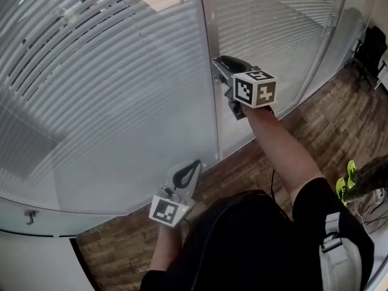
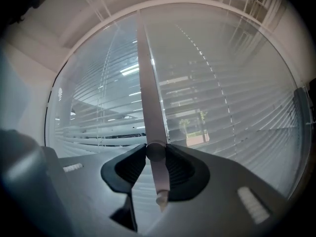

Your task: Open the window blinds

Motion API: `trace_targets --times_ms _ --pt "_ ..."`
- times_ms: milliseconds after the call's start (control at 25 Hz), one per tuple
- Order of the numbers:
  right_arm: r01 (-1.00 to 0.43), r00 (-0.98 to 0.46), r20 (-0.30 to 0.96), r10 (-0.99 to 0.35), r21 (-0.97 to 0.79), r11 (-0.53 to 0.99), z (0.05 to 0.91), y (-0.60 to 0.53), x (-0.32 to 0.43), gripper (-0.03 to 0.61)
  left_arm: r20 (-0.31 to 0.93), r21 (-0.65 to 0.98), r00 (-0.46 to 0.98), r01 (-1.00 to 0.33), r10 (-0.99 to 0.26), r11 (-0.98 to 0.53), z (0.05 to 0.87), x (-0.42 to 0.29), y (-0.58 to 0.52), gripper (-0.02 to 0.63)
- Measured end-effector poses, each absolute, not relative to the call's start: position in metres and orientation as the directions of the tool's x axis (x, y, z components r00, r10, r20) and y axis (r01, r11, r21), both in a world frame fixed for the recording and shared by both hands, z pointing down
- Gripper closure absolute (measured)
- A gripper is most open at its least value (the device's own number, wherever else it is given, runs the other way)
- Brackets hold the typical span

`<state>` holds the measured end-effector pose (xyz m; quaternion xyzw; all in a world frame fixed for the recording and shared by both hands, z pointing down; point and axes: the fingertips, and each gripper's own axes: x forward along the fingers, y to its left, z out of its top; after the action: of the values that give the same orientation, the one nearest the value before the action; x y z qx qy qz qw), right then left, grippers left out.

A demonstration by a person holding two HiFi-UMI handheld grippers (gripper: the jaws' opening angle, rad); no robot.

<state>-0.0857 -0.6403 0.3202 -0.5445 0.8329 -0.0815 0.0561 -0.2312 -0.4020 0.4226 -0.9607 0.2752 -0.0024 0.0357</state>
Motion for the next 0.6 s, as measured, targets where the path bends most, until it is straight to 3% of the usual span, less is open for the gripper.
trace_targets --times_ms 440,520,600 --pt "-0.901 -0.41 -0.004 -0.912 -0.155 0.405 0.3201 -0.6396 -0.0863 0.448 -0.011 -0.069 0.846 -0.532 -0.532 -0.844 0.4228 -0.2291 -0.4011 0.609" --pt "-0.895 -0.431 -0.006 -0.902 -0.125 0.428 0.3192 -0.6373 -0.0895 0.386 -0.01 -0.068 0.846 -0.532 -0.533 -0.844 0.4237 -0.2295 -0.4009 0.609" --pt "-0.898 -0.436 -0.001 -0.9 -0.064 0.435 0.3208 -0.6329 -0.0898 0.367 -0.008 -0.062 0.846 -0.532 -0.533 -0.844 0.4264 -0.2302 -0.4008 0.609"
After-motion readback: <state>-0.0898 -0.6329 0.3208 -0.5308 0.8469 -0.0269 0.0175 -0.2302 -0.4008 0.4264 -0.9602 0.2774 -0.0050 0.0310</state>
